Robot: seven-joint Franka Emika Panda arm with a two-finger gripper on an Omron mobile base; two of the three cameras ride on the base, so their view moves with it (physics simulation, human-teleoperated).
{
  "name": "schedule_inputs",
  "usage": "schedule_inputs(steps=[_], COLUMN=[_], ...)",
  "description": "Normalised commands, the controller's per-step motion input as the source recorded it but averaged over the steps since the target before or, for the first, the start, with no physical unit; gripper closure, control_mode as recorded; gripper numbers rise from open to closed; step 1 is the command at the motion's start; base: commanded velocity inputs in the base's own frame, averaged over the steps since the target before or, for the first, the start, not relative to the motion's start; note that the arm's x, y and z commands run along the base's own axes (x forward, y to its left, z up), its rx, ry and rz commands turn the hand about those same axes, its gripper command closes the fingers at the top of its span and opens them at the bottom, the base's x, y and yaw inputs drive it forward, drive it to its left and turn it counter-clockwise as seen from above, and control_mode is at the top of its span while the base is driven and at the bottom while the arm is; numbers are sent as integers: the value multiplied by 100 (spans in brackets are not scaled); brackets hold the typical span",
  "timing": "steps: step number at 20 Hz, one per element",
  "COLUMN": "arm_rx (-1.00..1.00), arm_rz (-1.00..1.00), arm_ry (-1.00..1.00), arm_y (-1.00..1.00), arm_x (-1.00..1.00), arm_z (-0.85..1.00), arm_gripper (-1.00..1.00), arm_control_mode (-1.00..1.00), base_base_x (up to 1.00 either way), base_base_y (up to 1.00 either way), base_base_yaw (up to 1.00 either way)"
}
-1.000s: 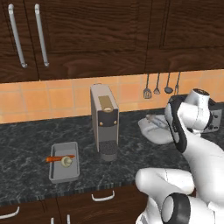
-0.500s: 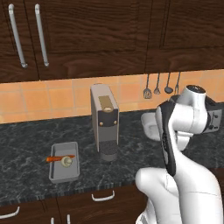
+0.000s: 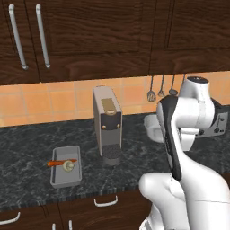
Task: Take the meat container that has the fish and place it on the second highest rack of the freezer. Then take the vegetable container that has the carrot and mushroom and place it on the highest rack of the freezer.
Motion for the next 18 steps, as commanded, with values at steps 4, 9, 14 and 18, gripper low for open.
schedule_inputs(steps=[4,9,14,18], arm_rx=[-1,-1,-1,0], arm_rz=[12,17,1,0], arm_ry=[1,-19,-10,-2], arm_y=[-3,-3,1,2], arm_x=[-17,-19,-18,-8], arm_z=[0,0,0,0], arm_gripper=[100,100,100,100], arm_control_mode=[-100,-100,-100,100], base_base_x=[0,0,0,-52], base_base_y=[0,0,0,55], base_base_yaw=[0,0,0,-1])
